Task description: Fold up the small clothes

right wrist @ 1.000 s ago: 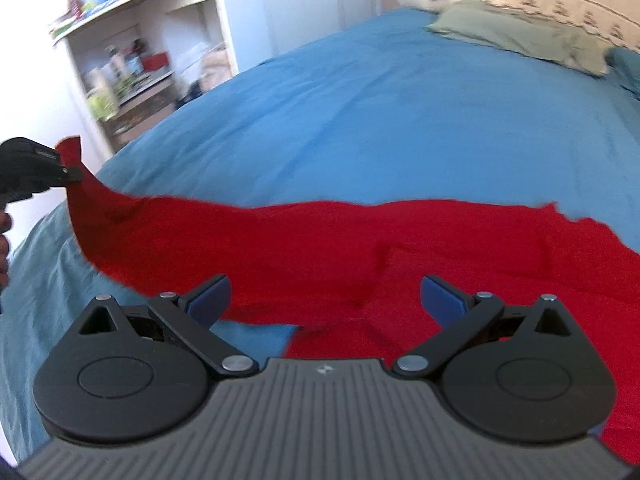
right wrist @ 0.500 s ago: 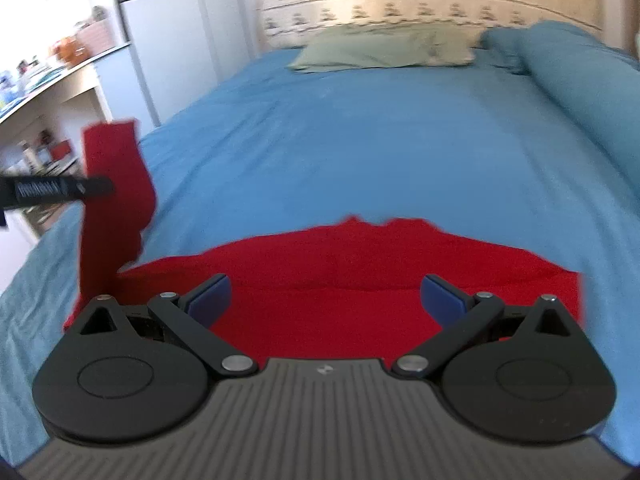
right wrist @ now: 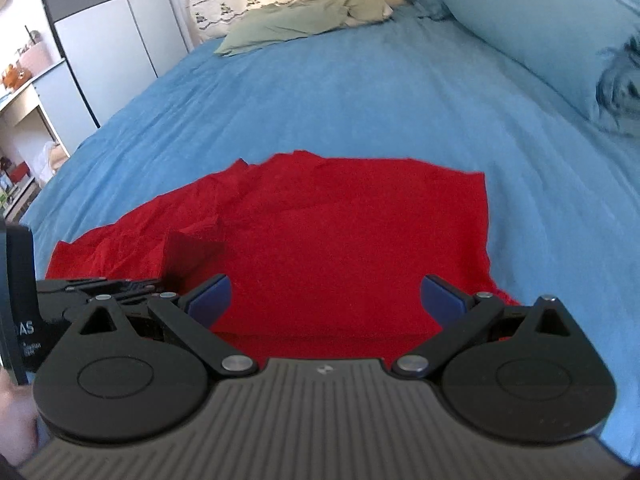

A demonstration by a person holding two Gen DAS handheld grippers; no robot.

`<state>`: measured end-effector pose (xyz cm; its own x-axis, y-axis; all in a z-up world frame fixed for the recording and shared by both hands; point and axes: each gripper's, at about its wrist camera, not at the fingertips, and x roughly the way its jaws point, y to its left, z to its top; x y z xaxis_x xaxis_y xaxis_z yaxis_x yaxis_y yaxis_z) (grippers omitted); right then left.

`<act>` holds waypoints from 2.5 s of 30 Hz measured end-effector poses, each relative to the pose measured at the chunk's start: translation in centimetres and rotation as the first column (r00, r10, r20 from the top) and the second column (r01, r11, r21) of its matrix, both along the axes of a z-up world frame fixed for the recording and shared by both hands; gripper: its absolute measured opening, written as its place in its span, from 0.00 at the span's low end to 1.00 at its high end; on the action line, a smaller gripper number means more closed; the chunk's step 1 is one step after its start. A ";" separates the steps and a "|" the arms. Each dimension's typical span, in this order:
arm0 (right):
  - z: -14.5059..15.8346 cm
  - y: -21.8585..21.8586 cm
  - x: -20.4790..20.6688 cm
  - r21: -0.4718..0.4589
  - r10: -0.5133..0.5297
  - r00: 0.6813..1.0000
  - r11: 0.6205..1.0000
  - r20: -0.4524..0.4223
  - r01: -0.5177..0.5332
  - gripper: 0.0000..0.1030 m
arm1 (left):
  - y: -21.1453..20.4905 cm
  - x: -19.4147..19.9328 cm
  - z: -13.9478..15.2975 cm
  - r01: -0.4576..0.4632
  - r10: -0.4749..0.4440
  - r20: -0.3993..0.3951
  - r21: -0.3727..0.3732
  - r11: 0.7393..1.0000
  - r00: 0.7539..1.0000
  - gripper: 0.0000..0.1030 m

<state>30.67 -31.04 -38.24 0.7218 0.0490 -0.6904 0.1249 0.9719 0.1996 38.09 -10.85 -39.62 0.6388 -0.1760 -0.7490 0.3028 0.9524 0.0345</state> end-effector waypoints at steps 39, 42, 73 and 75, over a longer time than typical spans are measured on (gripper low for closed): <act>-5.1 8.6 8.8 0.325 -0.111 0.973 0.930 -0.202 0.173 0.34 | 17.5 -0.8 5.1 -0.272 0.273 -0.014 -0.147 0.951 0.962 1.00; -5.0 8.8 9.2 0.301 -0.126 0.971 0.936 -0.204 0.185 0.20 | 17.7 -0.6 5.0 -0.278 0.277 -0.023 -0.149 0.949 0.960 1.00; -1.8 -6.7 1.2 0.104 -0.272 0.962 0.957 0.011 0.269 0.20 | 11.4 -0.7 4.0 -0.188 0.180 -0.064 -0.146 0.971 0.982 1.00; -2.8 -6.9 1.5 0.086 -0.270 0.963 0.959 -0.012 0.270 0.22 | 10.9 -0.5 3.8 -0.173 0.166 -0.065 -0.138 0.975 0.984 1.00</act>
<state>32.21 -37.94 -41.05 0.7163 -0.0886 -0.6921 0.3803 0.8812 0.2809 37.63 0.02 -35.77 0.6285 -0.1761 -0.7576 0.1344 0.9840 -0.1172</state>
